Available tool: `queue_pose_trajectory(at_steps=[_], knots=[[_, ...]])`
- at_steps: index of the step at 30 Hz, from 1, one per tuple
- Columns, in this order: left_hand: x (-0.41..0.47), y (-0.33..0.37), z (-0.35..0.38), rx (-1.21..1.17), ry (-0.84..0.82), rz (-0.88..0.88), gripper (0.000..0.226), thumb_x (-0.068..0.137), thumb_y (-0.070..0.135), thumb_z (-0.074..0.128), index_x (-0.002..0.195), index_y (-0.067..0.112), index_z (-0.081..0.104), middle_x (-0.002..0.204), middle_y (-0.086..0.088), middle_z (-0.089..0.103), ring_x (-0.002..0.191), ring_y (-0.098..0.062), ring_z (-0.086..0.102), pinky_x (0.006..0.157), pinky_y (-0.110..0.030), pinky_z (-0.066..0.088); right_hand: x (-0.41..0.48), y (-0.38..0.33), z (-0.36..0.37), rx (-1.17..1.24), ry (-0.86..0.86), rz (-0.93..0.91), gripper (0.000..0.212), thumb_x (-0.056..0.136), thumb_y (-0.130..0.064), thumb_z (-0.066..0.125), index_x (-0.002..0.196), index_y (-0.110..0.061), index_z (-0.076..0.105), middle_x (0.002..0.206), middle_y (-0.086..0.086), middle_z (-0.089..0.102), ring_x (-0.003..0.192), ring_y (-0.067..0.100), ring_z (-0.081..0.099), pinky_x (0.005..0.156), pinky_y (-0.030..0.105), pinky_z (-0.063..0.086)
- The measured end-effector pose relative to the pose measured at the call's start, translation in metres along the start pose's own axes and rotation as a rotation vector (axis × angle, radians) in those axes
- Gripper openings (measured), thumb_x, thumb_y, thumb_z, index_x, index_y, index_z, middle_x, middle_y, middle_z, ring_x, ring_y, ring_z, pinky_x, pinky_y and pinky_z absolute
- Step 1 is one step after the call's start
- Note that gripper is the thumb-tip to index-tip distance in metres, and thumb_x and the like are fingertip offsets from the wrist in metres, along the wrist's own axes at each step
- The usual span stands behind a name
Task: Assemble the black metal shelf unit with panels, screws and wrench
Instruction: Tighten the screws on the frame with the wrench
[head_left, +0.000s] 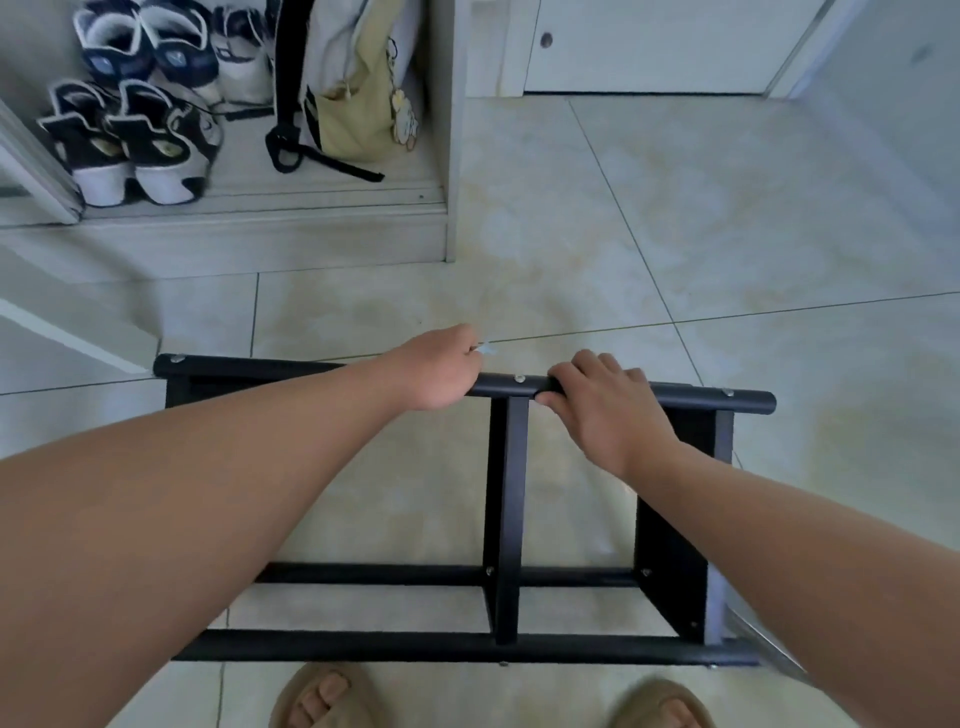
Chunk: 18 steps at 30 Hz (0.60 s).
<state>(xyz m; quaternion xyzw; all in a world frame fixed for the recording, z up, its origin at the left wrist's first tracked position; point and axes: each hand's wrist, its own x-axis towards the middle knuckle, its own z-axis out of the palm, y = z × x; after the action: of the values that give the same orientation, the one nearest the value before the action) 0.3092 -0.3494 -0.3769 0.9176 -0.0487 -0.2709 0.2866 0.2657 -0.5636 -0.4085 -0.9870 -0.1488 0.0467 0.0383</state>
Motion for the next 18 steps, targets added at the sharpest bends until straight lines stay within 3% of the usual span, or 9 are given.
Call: queue_pose_trajectory(at_steps=[2,6,8,10,12,14,15,18], knots=[[-0.023,0.011,-0.009,0.007,0.012,0.002,0.018,0.101,0.020,0.032,0.085,0.015,0.038,0.077,-0.004,0.045,0.066,-0.021,0.036,0.058,-0.034,0.027,-0.018,-0.009,-0.020,-0.014,0.019,-0.014,0.054,0.098,-0.052,0.032,0.110,-0.009,0.063,0.107,0.008,0.059,0.099,0.033,0.054,0.076,0.043,0.038],[-0.069,0.026,-0.016,0.040,-0.032,-0.018,0.020,0.101,0.013,0.034,0.086,0.014,0.047,0.081,-0.003,0.064,0.061,-0.017,0.043,0.052,-0.027,0.034,-0.057,-0.031,-0.045,-0.020,0.060,-0.064,0.050,0.097,-0.051,0.040,0.105,-0.009,0.065,0.102,0.008,0.060,0.094,0.034,0.058,0.067,0.040,0.040],[-0.094,0.030,-0.012,0.082,-0.066,-0.033,0.021,0.103,0.011,0.033,0.093,0.011,0.051,0.080,-0.002,0.053,0.062,-0.014,0.042,0.053,-0.022,0.033,-0.077,-0.044,-0.048,-0.050,0.001,-0.070,0.044,0.101,-0.049,0.043,0.112,-0.010,0.062,0.110,0.007,0.057,0.100,0.031,0.054,0.070,0.038,0.038],[-0.117,0.031,-0.007,0.120,-0.091,-0.053,0.016,0.102,0.008,0.031,0.096,0.010,0.046,0.080,-0.002,0.043,0.067,-0.015,0.037,0.054,-0.026,0.026,-0.097,-0.060,-0.048,-0.085,-0.069,-0.060,0.041,0.104,-0.047,0.043,0.118,-0.012,0.057,0.117,0.005,0.053,0.107,0.028,0.050,0.076,0.038,0.041],[-0.137,0.028,-0.001,0.098,-0.105,-0.078,0.015,0.102,0.009,0.030,0.105,0.009,0.045,0.088,-0.003,0.047,0.081,-0.016,0.046,0.059,-0.026,0.031,-0.115,-0.075,-0.047,-0.090,-0.077,-0.037,0.041,0.106,-0.046,0.042,0.121,-0.011,0.055,0.121,0.005,0.052,0.109,0.029,0.049,0.078,0.038,0.042],[-0.150,0.025,0.009,0.086,-0.108,-0.104,0.029,0.102,0.009,0.030,0.126,0.006,0.047,0.114,-0.012,0.057,0.105,-0.026,0.056,0.070,-0.030,0.038,-0.132,-0.087,-0.044,-0.085,-0.075,-0.002,0.040,0.106,-0.044,0.042,0.124,-0.011,0.054,0.124,0.006,0.052,0.110,0.029,0.049,0.079,0.038,0.042],[-0.154,0.022,0.016,0.090,-0.102,-0.111,0.033,0.102,0.009,0.031,0.130,0.005,0.046,0.122,-0.015,0.057,0.112,-0.030,0.055,0.069,-0.030,0.037,-0.139,-0.091,-0.044,-0.083,-0.082,0.016,0.039,0.106,-0.043,0.041,0.125,-0.011,0.053,0.125,0.005,0.051,0.111,0.028,0.049,0.081,0.037,0.042],[-0.164,0.009,0.041,0.084,-0.076,-0.123,0.030,0.101,0.012,0.032,0.125,0.005,0.047,0.113,-0.015,0.058,0.101,-0.031,0.057,0.064,-0.031,0.032,-0.161,-0.098,-0.039,-0.084,-0.097,0.029,0.037,0.106,-0.043,0.042,0.126,-0.013,0.053,0.125,0.005,0.051,0.111,0.029,0.050,0.084,0.038,0.044]])
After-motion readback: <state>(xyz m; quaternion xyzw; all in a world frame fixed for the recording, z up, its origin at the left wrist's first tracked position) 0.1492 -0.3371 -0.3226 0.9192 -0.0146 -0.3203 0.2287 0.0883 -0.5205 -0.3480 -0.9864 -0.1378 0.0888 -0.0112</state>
